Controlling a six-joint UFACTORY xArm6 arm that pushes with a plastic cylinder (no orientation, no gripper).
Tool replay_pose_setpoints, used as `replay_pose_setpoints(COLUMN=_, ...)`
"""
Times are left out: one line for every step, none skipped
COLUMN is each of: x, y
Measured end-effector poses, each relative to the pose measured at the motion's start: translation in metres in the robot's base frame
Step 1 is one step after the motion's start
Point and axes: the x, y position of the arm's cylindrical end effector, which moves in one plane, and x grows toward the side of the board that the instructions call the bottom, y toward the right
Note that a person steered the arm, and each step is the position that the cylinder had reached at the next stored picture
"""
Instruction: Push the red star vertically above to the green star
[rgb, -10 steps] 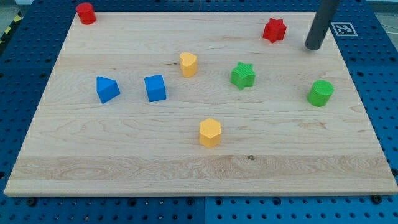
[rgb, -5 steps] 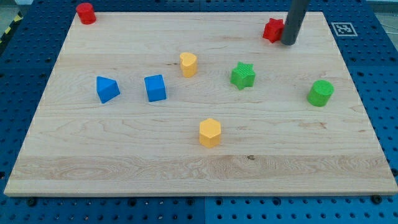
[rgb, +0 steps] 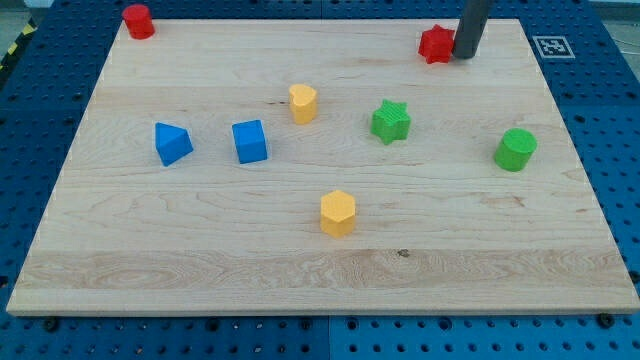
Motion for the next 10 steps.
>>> replay_pose_setpoints(x=-0.026, y=0.000)
replay_pose_setpoints(x=-0.030, y=-0.010)
replay_pose_setpoints(x=-0.027, y=-0.025)
replay_pose_setpoints(x=-0.010, y=-0.035)
replay_pose_setpoints(x=0.017, y=-0.035)
replay_pose_setpoints(x=0.029, y=-0.035)
replay_pose_setpoints(x=0.030, y=-0.035)
replay_pose_setpoints(x=0.029, y=-0.032)
replay_pose_setpoints(x=0.029, y=-0.027)
replay_pose_setpoints(x=0.030, y=-0.036)
